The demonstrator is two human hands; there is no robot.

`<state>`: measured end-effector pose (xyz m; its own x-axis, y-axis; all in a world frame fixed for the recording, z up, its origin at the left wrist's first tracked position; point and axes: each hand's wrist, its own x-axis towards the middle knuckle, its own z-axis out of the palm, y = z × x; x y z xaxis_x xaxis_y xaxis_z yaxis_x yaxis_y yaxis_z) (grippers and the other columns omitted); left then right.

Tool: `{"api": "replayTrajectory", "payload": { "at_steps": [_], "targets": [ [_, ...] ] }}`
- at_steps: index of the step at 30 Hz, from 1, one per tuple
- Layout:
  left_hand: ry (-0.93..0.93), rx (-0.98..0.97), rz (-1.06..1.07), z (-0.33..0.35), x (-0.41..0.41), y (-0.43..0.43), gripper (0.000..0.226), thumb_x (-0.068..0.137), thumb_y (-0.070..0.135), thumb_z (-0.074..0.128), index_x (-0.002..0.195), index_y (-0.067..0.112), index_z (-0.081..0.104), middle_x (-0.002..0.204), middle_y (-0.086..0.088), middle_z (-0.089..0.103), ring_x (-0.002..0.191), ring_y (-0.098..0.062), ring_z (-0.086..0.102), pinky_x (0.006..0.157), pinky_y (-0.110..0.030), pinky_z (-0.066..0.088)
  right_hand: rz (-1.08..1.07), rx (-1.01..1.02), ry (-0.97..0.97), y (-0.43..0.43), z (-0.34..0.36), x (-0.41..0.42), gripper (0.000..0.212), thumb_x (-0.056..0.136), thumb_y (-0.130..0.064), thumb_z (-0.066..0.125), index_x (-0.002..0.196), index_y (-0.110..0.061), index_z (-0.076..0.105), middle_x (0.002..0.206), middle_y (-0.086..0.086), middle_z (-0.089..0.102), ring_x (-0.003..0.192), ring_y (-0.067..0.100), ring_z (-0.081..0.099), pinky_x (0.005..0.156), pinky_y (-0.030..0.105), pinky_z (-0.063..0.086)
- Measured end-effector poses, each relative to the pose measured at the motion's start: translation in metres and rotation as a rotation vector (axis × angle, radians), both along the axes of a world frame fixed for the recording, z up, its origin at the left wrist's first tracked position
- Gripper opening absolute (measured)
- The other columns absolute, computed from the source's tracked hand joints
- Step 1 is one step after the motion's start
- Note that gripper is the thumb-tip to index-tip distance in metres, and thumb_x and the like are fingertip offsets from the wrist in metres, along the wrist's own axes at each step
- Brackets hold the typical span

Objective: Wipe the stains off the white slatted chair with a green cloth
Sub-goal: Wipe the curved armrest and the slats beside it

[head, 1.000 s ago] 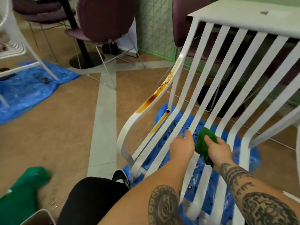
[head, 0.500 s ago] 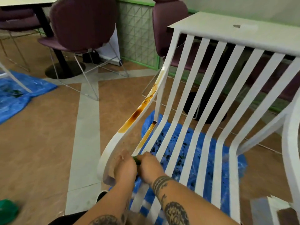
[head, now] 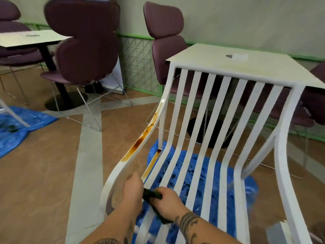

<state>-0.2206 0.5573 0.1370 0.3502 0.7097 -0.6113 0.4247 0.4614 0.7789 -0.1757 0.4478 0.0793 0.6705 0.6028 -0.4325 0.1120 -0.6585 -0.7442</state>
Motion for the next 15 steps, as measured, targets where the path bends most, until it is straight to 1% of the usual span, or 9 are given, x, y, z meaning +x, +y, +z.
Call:
{"api": "replayTrajectory", "payload": {
  "at_steps": [1,2,4,5,6,8,10,12,15],
  "targets": [
    [0.008,-0.030,-0.055,0.003,-0.001,-0.006,0.022,0.102,0.023,0.043,0.084,0.011,0.048,0.075,-0.005,0.039,0.069,-0.018,0.038,0.073,-0.036,0.036,-0.102,0.051,0.033,-0.010,0.010,0.002,0.013,0.096,-0.036,0.057,0.093,-0.028,0.067,0.091,0.001,0.071,0.081,0.018,0.065,0.073,0.032,0.052],
    [0.012,-0.067,-0.122,0.012,-0.001,-0.014,0.017,0.102,0.025,0.045,0.097,0.011,0.052,0.085,-0.006,0.048,0.077,-0.019,0.045,0.079,-0.038,0.040,-0.191,0.104,0.067,-0.018,0.022,0.004,0.012,0.097,-0.035,0.055,0.096,-0.030,0.066,0.093,0.001,0.070,0.084,0.018,0.066,0.075,0.032,0.053],
    [-0.028,-0.158,-0.235,0.030,-0.002,-0.031,0.034,0.102,0.038,0.052,0.125,0.013,0.054,0.112,-0.009,0.058,0.102,-0.026,0.055,0.090,-0.044,0.047,-0.359,0.244,0.164,-0.030,0.046,0.007,0.019,0.099,-0.036,0.053,0.100,-0.028,0.070,0.101,0.005,0.072,0.093,0.022,0.069,0.084,0.036,0.055],
    [-0.077,-0.197,-0.297,0.038,-0.001,-0.040,0.040,0.101,0.044,0.054,0.126,0.014,0.054,0.115,-0.009,0.060,0.107,-0.027,0.056,0.092,-0.046,0.049,-0.414,0.316,0.222,-0.035,0.057,0.009,0.024,0.100,-0.037,0.052,0.101,-0.027,0.073,0.101,0.005,0.074,0.096,0.023,0.070,0.087,0.039,0.056],
    [-0.104,-0.213,-0.356,0.050,-0.001,-0.048,0.038,0.100,0.048,0.055,0.119,0.015,0.056,0.109,-0.008,0.061,0.103,-0.026,0.057,0.091,-0.046,0.050,-0.436,0.366,0.253,-0.041,0.070,0.008,0.026,0.101,-0.036,0.051,0.105,-0.027,0.075,0.100,0.002,0.076,0.095,0.020,0.071,0.087,0.038,0.058],
    [-0.172,-0.217,-0.412,0.074,-0.002,-0.061,0.035,0.099,0.050,0.056,0.109,0.016,0.056,0.098,-0.007,0.060,0.097,-0.024,0.057,0.091,-0.047,0.050,-0.392,0.432,0.215,-0.056,0.091,0.006,0.026,0.102,-0.024,0.052,0.117,-0.029,0.072,0.103,-0.005,0.075,0.095,0.011,0.071,0.080,0.026,0.058],
    [-0.215,-0.159,-0.442,0.088,0.001,-0.069,0.036,0.097,0.046,0.061,0.120,0.019,0.054,0.107,-0.008,0.063,0.096,-0.026,0.062,0.086,-0.045,0.054,-0.331,0.442,0.086,-0.071,0.106,0.008,0.038,0.099,-0.007,0.054,0.128,-0.029,0.066,0.115,-0.004,0.071,0.102,0.010,0.068,0.084,0.025,0.059],
    [-0.257,-0.099,-0.419,0.093,0.003,-0.073,0.038,0.097,0.036,0.065,0.128,0.019,0.053,0.114,-0.011,0.066,0.097,-0.028,0.065,0.084,-0.044,0.058,-0.340,0.476,0.038,-0.084,0.121,0.012,0.041,0.096,-0.003,0.061,0.130,-0.027,0.063,0.123,0.005,0.068,0.106,0.017,0.068,0.087,0.030,0.060],
    [-0.310,-0.035,-0.410,0.099,0.005,-0.079,0.033,0.098,0.024,0.063,0.129,0.015,0.056,0.113,-0.012,0.070,0.099,-0.033,0.069,0.088,-0.052,0.059,-0.411,0.535,0.028,-0.101,0.154,0.017,0.037,0.093,-0.001,0.068,0.125,-0.018,0.062,0.118,0.008,0.067,0.099,0.017,0.069,0.077,0.024,0.060]
  ]
}}
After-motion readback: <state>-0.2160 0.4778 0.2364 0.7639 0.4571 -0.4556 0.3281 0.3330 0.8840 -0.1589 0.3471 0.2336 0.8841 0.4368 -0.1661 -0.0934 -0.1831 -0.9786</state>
